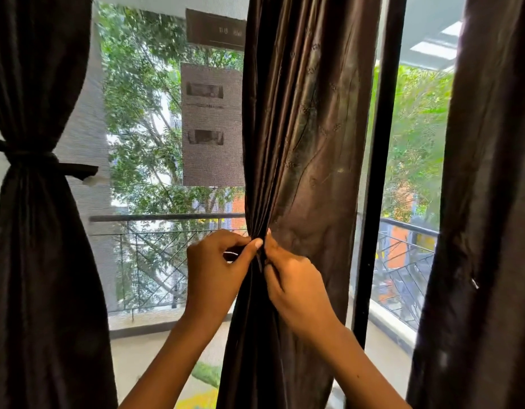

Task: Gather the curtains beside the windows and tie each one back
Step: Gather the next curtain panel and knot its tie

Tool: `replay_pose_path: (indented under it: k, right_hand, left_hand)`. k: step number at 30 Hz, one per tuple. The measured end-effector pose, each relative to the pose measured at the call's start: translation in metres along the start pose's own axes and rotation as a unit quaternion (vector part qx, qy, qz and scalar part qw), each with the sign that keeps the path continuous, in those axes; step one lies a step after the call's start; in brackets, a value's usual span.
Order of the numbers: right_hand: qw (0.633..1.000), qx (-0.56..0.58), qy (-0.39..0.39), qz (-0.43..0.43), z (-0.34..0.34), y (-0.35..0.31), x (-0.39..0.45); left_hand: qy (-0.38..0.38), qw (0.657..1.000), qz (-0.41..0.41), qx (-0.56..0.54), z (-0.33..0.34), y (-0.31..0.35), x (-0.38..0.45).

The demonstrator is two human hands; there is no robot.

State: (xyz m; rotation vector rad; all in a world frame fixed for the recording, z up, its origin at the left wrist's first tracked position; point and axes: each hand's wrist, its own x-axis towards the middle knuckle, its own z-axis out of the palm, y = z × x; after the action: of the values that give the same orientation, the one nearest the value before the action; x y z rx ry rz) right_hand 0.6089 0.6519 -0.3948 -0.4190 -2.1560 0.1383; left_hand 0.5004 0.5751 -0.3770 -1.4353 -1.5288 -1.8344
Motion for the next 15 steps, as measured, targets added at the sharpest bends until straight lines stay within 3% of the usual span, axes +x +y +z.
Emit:
replay_pose_path:
  k: [10, 13, 15]
  right_hand:
    - [0.995, -0.053, -0.083, 0.015, -0.005, -0.009, -0.004]
    - [0.994, 0.059, 0.085, 0.044, -0.007, -0.001, 0.003]
    - [0.973, 0.066, 0.214, 0.052, -0.012, 0.011, 0.021]
  left_hand:
    - [0.019, 0.999, -0.013, 0.037, 0.004, 0.003, 0.007]
    - [0.012, 0.999, -0.034, 0.029, 0.003, -0.001, 0.009]
    - [0.009, 0.999, -0.039, 0.023, 0.004, -0.002, 0.008]
